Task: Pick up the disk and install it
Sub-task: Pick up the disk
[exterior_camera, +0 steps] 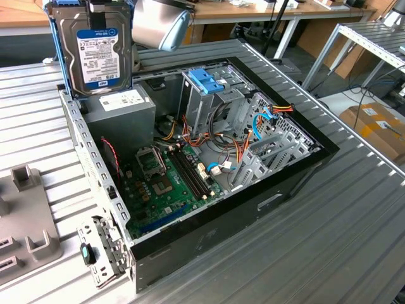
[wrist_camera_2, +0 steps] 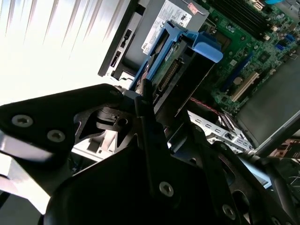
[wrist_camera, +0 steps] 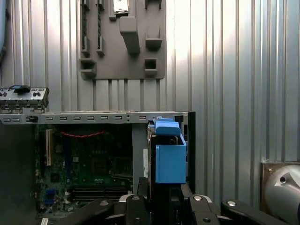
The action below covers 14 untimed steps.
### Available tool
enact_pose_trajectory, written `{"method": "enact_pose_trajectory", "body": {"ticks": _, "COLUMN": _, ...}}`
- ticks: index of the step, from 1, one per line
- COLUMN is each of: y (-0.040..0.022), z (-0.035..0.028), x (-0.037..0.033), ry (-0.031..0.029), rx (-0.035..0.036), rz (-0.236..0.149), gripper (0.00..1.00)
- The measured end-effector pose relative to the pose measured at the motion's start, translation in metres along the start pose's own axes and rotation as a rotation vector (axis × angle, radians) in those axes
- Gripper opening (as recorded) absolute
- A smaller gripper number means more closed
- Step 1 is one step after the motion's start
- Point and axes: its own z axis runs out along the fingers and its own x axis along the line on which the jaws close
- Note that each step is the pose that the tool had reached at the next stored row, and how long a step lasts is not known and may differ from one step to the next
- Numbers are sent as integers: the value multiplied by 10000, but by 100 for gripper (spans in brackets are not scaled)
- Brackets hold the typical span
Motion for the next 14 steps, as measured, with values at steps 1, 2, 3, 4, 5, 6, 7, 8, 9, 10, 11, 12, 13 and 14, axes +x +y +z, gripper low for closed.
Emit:
{"method": "enact_pose_trajectory", "body": {"ticks": 1, "y": -9, "z": 0, "x": 0, "ry": 1, "rx": -1, "rz": 0, "gripper": 35}}
{"method": "enact_pose_trajectory", "body": {"ticks": 2, "y": -25, "z": 0, "x": -1, "ry": 0, "rx": 0, "rz": 0, "gripper": 35}}
{"method": "enact_pose_trajectory", "body": {"ticks": 3, "y": -35, "z": 0, "x": -1, "ry": 0, "rx": 0, "rz": 0, "gripper": 35}}
{"method": "enact_pose_trajectory", "body": {"ticks": 4, "y": -45, "z": 0, "x": -1, "ry": 1, "rx": -1, "rz": 0, "gripper": 35}}
{"method": "enact_pose_trajectory", "body": {"ticks": 5, "y": -58, "z": 1, "x": -1, "ry": 0, "rx": 0, "rz": 0, "gripper": 35}}
{"method": "enact_pose_trajectory", "body": {"ticks": 6, "y": -68, "z": 1, "x": -2, "ry": 0, "rx": 0, "rz": 0, "gripper": 35}}
{"method": "enact_pose_trajectory", "body": {"ticks": 7, "y": -81, "z": 1, "x": -2, "ry": 0, "rx": 0, "rz": 0, "gripper": 35}}
{"method": "enact_pose_trajectory", "body": {"ticks": 8, "y": -91, "z": 2, "x": -3, "ry": 0, "rx": 0, "rz": 0, "gripper": 35}}
{"method": "enact_pose_trajectory", "body": {"ticks": 9, "y": -101, "z": 2, "x": -3, "ry": 0, "rx": 0, "rz": 0, "gripper": 35}}
{"method": "enact_pose_trajectory", "body": {"ticks": 10, "y": -114, "z": 2, "x": -3, "ry": 0, "rx": 0, "rz": 0, "gripper": 35}}
{"method": "enact_pose_trajectory", "body": {"ticks": 11, "y": -126, "z": 2, "x": -4, "ry": 0, "rx": 0, "rz": 0, "gripper": 35}}
{"method": "enact_pose_trajectory", "body": {"ticks": 12, "y": -139, "z": 2, "x": -4, "ry": 0, "rx": 0, "rz": 0, "gripper": 35}}
{"method": "enact_pose_trajectory", "body": {"ticks": 13, "y": -162, "z": 3, "x": -5, "ry": 0, "rx": 0, "rz": 1, "gripper": 35}}
{"method": "enact_pose_trajectory", "body": {"ticks": 14, "y": -179, "z": 3, "x": -5, "ry": 1, "rx": 0, "rz": 0, "gripper": 35}}
